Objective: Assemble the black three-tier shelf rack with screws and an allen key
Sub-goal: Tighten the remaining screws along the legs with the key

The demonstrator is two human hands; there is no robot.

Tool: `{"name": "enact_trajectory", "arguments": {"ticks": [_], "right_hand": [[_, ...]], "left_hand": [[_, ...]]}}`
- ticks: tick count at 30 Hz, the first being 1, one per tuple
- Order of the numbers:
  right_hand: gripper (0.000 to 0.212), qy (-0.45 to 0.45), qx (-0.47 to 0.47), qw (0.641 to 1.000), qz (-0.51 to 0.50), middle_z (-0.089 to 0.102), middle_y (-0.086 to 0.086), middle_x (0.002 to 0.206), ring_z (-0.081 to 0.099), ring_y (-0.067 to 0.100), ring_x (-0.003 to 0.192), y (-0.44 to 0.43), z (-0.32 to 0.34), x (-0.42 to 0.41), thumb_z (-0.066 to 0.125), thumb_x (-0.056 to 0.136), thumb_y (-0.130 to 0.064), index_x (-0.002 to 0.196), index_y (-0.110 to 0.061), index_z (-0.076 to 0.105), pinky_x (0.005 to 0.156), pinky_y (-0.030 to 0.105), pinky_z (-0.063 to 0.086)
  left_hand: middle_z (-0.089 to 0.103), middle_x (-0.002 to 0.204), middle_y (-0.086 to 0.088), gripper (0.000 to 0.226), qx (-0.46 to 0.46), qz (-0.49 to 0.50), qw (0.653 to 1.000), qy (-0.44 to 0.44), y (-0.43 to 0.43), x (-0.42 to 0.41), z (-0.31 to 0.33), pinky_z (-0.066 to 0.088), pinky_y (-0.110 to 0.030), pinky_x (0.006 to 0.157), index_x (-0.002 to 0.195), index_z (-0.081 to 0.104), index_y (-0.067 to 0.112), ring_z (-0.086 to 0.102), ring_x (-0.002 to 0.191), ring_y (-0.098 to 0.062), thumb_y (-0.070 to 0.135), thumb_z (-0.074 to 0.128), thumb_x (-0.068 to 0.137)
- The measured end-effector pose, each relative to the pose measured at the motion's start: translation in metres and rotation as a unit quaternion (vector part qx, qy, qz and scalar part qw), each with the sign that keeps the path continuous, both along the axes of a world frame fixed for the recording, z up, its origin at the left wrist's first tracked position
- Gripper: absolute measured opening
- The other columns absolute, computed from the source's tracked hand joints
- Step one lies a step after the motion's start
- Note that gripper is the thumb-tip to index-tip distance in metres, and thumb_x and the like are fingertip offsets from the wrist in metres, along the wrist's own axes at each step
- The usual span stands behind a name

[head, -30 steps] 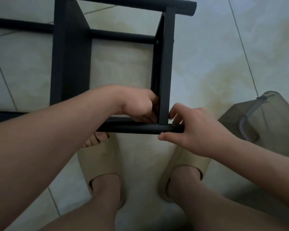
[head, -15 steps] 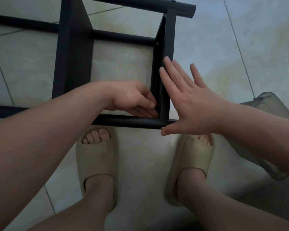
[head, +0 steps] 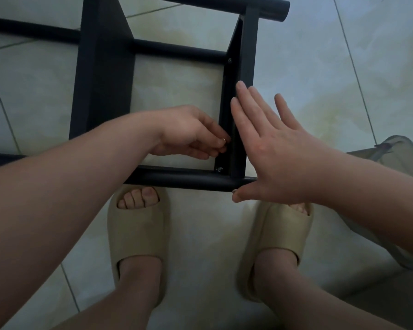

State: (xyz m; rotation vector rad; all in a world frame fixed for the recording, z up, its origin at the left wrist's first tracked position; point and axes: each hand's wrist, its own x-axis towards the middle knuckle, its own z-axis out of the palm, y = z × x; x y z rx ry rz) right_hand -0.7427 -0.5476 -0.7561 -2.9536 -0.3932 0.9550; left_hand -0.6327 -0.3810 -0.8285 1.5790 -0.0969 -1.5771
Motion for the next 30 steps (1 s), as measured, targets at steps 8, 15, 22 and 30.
{"name": "enact_trajectory", "arguments": {"ticks": [8, 15, 22, 30], "right_hand": [[0.146, -0.002, 0.014, 1.000, -0.005, -0.037, 0.015, 0.161, -0.029, 0.029, 0.152, -0.001, -0.001, -0.002, 0.058, 0.069, -0.088, 0.154, -0.002, -0.025, 0.124, 0.053, -0.012], [0.147, -0.005, 0.017, 1.000, -0.006, -0.036, 0.015, 0.161, -0.029, 0.028, 0.152, -0.003, -0.001, -0.002, 0.058, 0.068, -0.088, 0.155, -0.002, -0.024, 0.123, 0.053, -0.013], [0.146, -0.002, 0.016, 1.000, -0.007, -0.039, 0.014, 0.160, -0.031, 0.028, 0.151, -0.002, -0.001, -0.002, 0.056, 0.068, -0.089, 0.154, -0.003, -0.026, 0.123, 0.054, -0.014], [0.147, 0.001, 0.017, 1.000, -0.008, -0.039, 0.013, 0.160, -0.031, 0.028, 0.151, -0.002, -0.002, -0.002, 0.056, 0.068, -0.089, 0.154, -0.003, -0.027, 0.123, 0.054, -0.014]], "left_hand": [[0.075, 0.084, -0.002, 0.012, 0.000, -0.009, 1.000, 0.002, -0.013, -0.003, 0.003, 0.056, -0.026, 0.076, 0.094, 0.071, 0.015, 0.070, 0.075, -0.011, 0.007, 0.063, 0.092], [0.072, 0.078, -0.009, 0.016, 0.013, -0.055, 0.997, 0.050, -0.019, -0.018, -0.002, 0.056, -0.022, 0.067, 0.082, 0.068, 0.009, 0.069, 0.070, -0.014, -0.006, 0.063, 0.085], [0.072, 0.076, -0.007, 0.028, 0.014, -0.085, 0.992, 0.094, -0.018, -0.018, -0.007, 0.055, -0.019, 0.064, 0.070, 0.078, 0.014, 0.068, 0.066, -0.012, -0.004, 0.064, 0.086], [0.074, 0.079, -0.005, 0.031, 0.015, -0.097, 0.987, 0.125, -0.017, -0.015, -0.007, 0.055, -0.020, 0.064, 0.070, 0.080, 0.016, 0.069, 0.068, -0.010, 0.000, 0.061, 0.089]]}}
